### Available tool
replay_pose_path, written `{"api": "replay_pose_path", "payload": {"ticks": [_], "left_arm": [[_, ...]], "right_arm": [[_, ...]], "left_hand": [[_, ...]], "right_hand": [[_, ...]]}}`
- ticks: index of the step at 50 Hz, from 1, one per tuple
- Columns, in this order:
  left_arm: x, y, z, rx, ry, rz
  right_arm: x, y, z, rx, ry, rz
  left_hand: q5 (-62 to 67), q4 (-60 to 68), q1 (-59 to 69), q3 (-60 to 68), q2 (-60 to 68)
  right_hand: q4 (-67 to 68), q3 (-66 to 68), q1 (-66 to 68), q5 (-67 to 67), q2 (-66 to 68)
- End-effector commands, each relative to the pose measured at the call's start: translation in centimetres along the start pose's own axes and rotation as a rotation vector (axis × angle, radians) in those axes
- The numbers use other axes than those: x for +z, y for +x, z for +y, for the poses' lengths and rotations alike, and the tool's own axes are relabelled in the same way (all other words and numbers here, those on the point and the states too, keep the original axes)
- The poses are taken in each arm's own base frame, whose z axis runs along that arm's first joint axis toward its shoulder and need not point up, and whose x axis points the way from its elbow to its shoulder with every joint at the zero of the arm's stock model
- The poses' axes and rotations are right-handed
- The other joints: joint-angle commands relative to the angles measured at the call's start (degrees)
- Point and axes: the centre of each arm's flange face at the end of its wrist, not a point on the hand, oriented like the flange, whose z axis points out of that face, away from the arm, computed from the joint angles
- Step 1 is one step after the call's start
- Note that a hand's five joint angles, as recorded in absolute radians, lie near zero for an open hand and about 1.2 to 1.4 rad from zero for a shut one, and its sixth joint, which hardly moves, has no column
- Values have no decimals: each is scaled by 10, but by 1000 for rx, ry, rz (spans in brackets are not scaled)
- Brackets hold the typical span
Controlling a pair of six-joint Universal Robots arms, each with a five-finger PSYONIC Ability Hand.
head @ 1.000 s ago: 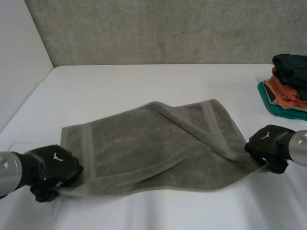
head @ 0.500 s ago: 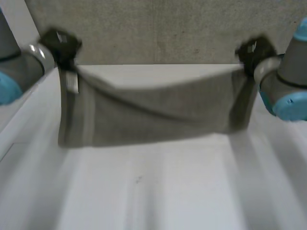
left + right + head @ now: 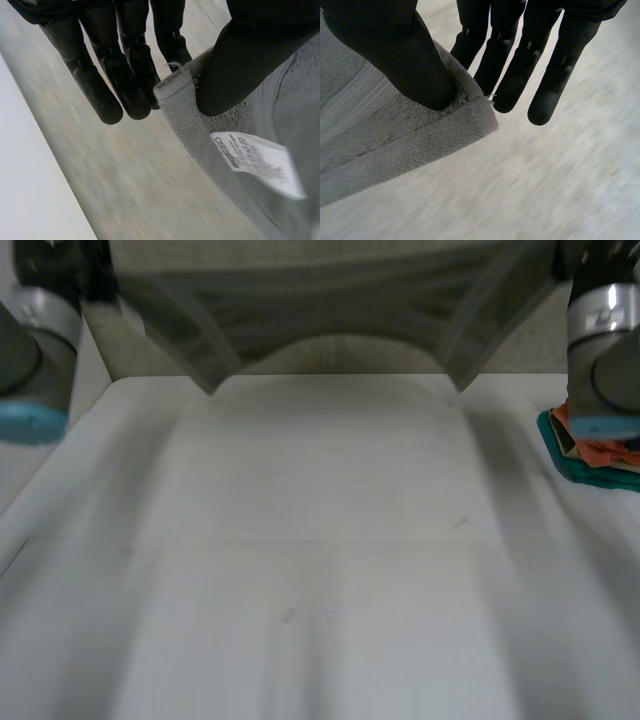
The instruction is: Fold the laundry.
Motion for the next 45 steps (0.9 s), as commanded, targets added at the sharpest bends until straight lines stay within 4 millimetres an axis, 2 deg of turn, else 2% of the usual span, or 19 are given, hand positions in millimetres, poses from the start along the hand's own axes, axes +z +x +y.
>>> {"api": "replay_pose_path", "payload": {"ticks": [1,3,5,9,16,17,20,21,24,25,29,32,35,41,42,45], "left_arm": [[-51,26,90,-16,-281,128],[-75,34,115,-17,-366,194],[-92,37,125,-4,-418,237],[-119,40,127,51,-488,309],[-167,33,97,213,-631,418],[-181,30,91,263,-689,449],[-205,26,80,326,-789,513],[-220,23,72,360,-850,561],[-242,21,62,401,-936,644],[-254,20,55,416,-981,699],[-276,21,41,401,-1053,828],[-280,22,32,376,-1054,885],[-268,23,31,392,-993,863],[-220,19,41,411,-875,683],[-206,20,44,405,-843,633],[-181,22,50,387,-792,557]], "right_arm": [[-66,-30,69,33,-310,-223],[-98,-39,85,33,-400,-305],[-116,-42,89,20,-448,-350],[-137,-39,82,1,-514,-391],[-170,-16,49,-55,-712,-507],[-179,-9,43,-78,-768,-543],[-194,2,37,-122,-858,-611],[-207,8,32,-154,-921,-678],[-227,17,23,-207,-1015,-795],[-240,21,16,-231,-1072,-882],[-263,31,2,-258,-1157,-1051],[-258,31,3,-279,-1114,-1041],[-244,26,9,-277,-1060,-958],[-211,10,23,-218,-942,-797],[-202,4,28,-200,-902,-750],[-185,-7,42,-181,-826,-681]], "left_hand": [[139,112,137,117,114],[139,112,137,117,114],[139,112,137,117,114],[139,112,137,117,114],[139,112,137,117,114],[139,112,137,117,114],[139,112,137,117,114],[139,112,137,117,114],[139,112,137,117,114],[139,112,137,117,114],[139,112,137,117,114],[139,112,137,117,114],[139,112,137,117,114],[139,112,137,117,114],[139,112,137,117,114],[139,112,137,117,114]], "right_hand": [[114,118,143,122,124],[114,118,143,122,124],[114,118,143,122,124],[114,118,143,122,124],[114,118,143,122,124],[114,118,143,122,124],[114,118,143,122,124],[114,118,143,122,124],[114,118,143,122,124],[114,118,143,122,124],[114,118,143,122,124],[114,118,143,122,124],[114,118,143,122,124],[114,118,143,122,124],[114,118,143,122,124],[114,118,143,122,124]]}}
